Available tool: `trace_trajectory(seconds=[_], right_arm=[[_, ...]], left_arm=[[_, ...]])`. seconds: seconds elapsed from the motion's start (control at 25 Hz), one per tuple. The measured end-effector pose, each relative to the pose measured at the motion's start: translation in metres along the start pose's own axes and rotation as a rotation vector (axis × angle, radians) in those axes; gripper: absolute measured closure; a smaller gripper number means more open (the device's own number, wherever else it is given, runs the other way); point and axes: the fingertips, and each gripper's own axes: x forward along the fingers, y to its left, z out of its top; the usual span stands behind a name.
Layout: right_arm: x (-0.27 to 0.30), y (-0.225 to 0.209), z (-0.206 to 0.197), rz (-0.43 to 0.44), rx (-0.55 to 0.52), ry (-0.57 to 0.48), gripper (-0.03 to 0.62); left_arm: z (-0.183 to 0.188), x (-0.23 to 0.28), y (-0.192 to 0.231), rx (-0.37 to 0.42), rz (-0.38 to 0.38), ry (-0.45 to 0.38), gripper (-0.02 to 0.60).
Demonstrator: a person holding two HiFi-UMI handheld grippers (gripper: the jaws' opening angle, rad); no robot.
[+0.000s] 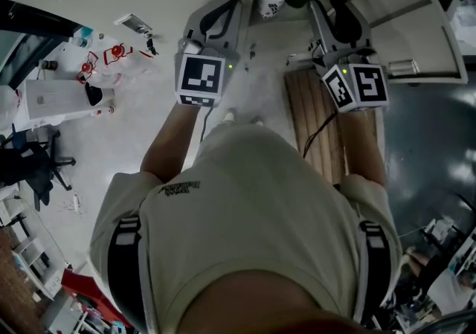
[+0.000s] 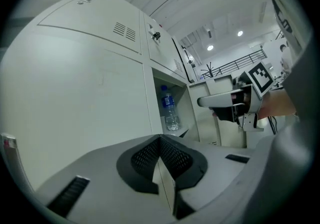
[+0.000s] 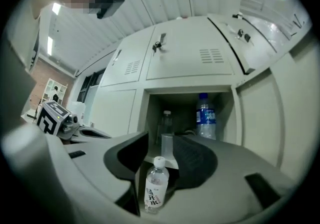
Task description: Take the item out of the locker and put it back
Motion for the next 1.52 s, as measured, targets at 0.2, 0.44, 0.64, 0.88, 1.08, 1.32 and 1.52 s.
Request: trace_trajectory(seconds=[0.2,0.44,0.64,0.88,1.08,1.32,1.52], right_arm=[[-0.026,-0.005,0.031,-0.019,0.048,-0.079,0.466],[-0.051,-0.004,0.043,-0.029,0.029,-0.093,0.528],[-0.068,0.004,0.043,-0.020,0.039,-0.090,0.586],[-0.083,0.023,0.037,0.001,0.068,-0.079,0.588],[-0.086,0.037,0.026,0.026,0.084,-0.047,0.589],[-0.087,0.045,0.021,0.043,0.069,-0.019,0.592],[-0.085,0.049,0.022,0.056,0.069,-0.015,0.592]], left_arm=[[0.013,-0.013,0.010,-0.010,0.027,-0.015,0.568],[0.039,-0.030,0.004,-0.004,0.016,-0.055,0.568],[0.047,-0.042,-0.008,-0.005,-0.002,-0.067,0.568],[0.045,-0.053,-0.023,-0.008,-0.029,-0.051,0.568],[0.040,-0.057,-0.035,-0.024,-0.052,-0.034,0.568],[0.037,-0.059,-0.043,-0.039,-0.067,-0.024,0.568],[0.038,-0.060,-0.045,-0.044,-0.073,-0.024,0.568]])
